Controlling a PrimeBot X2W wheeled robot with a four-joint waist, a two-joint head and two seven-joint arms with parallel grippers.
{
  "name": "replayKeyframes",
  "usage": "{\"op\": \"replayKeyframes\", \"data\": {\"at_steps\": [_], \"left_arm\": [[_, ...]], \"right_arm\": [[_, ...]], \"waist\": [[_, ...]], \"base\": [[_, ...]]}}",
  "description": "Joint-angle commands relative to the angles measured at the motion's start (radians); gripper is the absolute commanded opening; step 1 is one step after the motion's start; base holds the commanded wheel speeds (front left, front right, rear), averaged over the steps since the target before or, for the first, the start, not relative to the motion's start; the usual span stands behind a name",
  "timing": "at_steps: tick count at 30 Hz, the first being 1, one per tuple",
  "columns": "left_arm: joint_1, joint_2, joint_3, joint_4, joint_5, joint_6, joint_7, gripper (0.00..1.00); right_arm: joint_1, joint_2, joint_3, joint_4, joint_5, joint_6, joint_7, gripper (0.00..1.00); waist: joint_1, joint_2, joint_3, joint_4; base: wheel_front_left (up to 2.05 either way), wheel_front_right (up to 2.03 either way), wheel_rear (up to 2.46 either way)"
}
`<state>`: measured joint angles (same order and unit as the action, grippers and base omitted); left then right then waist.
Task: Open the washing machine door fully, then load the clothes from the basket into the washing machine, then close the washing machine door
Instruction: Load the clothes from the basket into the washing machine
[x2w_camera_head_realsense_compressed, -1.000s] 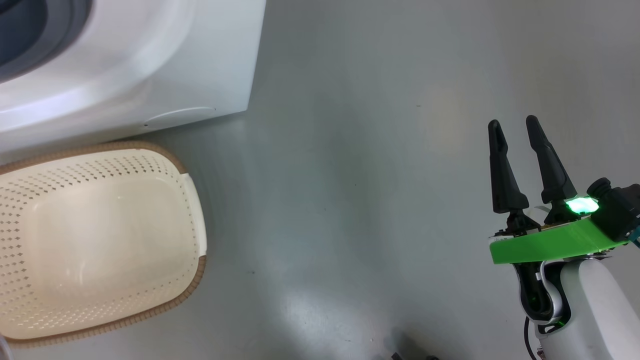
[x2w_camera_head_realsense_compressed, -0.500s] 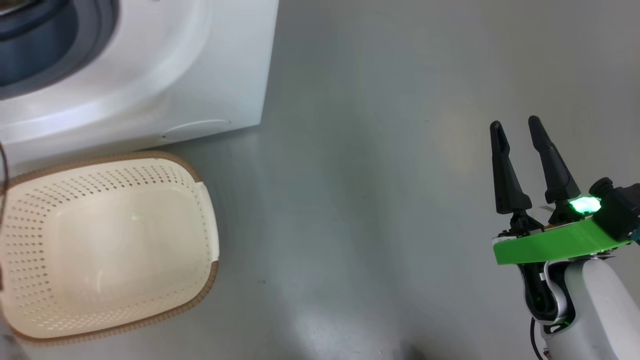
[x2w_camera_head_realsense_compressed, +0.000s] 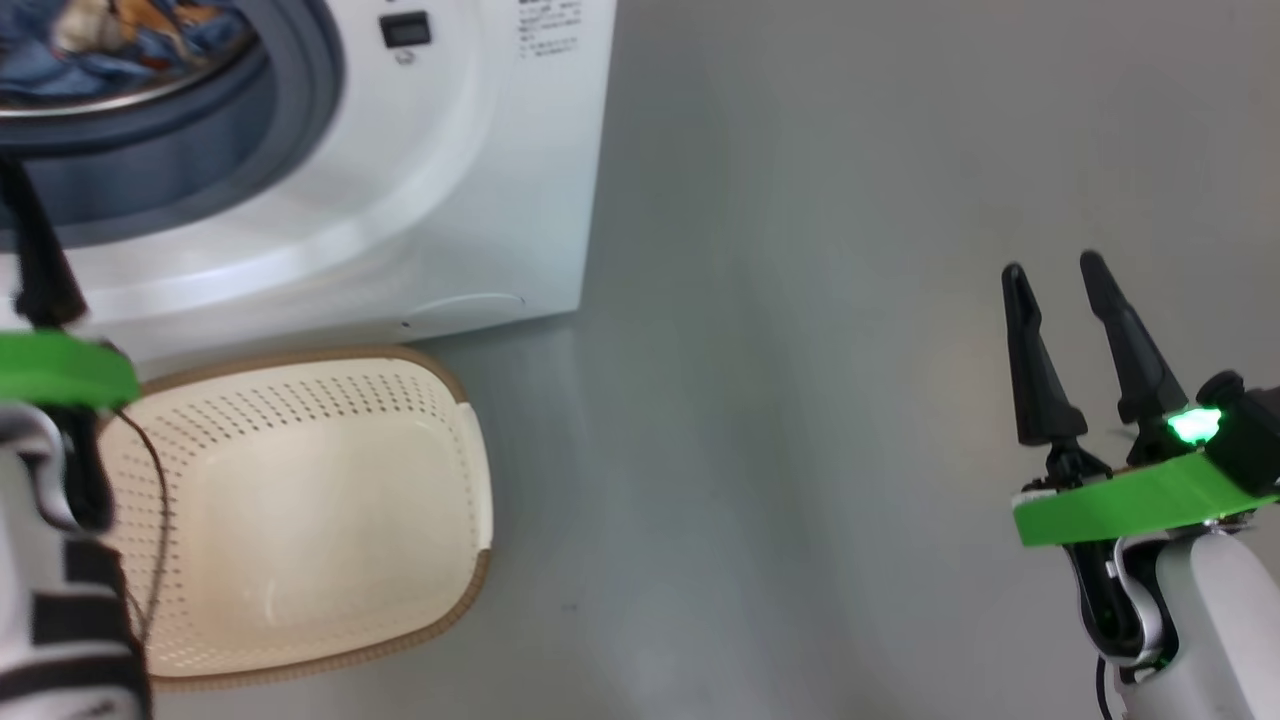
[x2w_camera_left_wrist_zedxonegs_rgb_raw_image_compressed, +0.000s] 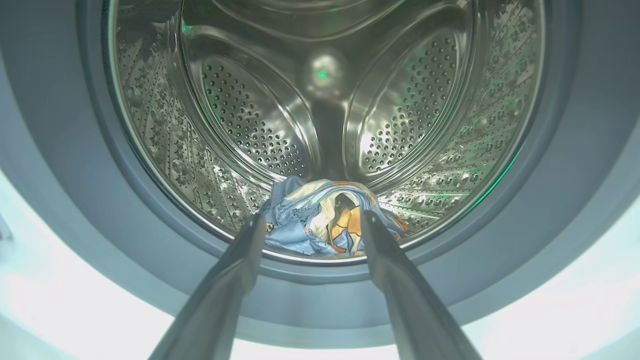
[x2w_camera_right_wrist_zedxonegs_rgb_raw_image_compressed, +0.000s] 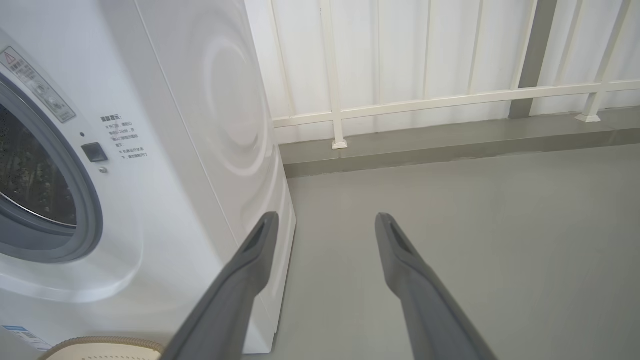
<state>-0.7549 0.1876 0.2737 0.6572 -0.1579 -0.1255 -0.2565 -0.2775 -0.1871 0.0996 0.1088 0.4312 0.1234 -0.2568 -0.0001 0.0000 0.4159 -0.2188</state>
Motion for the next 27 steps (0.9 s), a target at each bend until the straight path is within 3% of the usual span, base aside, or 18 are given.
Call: {"op": "replayKeyframes", "data": {"at_steps": [1,8,27], "left_arm": [[0.054,0.021,0.025,-0.049,-0.013,-0.003,-0.005,1.0],[0.218,-0.03,-0.004,-0.124,-0.001,-0.005,-0.005,1.0],[0.583,-0.073,-0.049,-0.288,-0.018,-0.005,-0.005,1.0]], "right_arm": [[0.032,-0.019,0.016,-0.014,-0.005,0.007,-0.005,1.0],[0.088,-0.037,0.012,-0.001,-0.011,0.007,-0.005,1.0],[0.23,-0.067,-0.006,0.015,-0.009,0.007,-0.005,1.0]], "waist": [[0.0001,0.0,-0.057,0.041],[0.0001,0.0,-0.145,0.083],[0.0001,0.0,-0.334,0.131]], "base": [[0.0,0.0,0.0],[0.0,0.0,0.0],[0.0,0.0,0.0]]}}
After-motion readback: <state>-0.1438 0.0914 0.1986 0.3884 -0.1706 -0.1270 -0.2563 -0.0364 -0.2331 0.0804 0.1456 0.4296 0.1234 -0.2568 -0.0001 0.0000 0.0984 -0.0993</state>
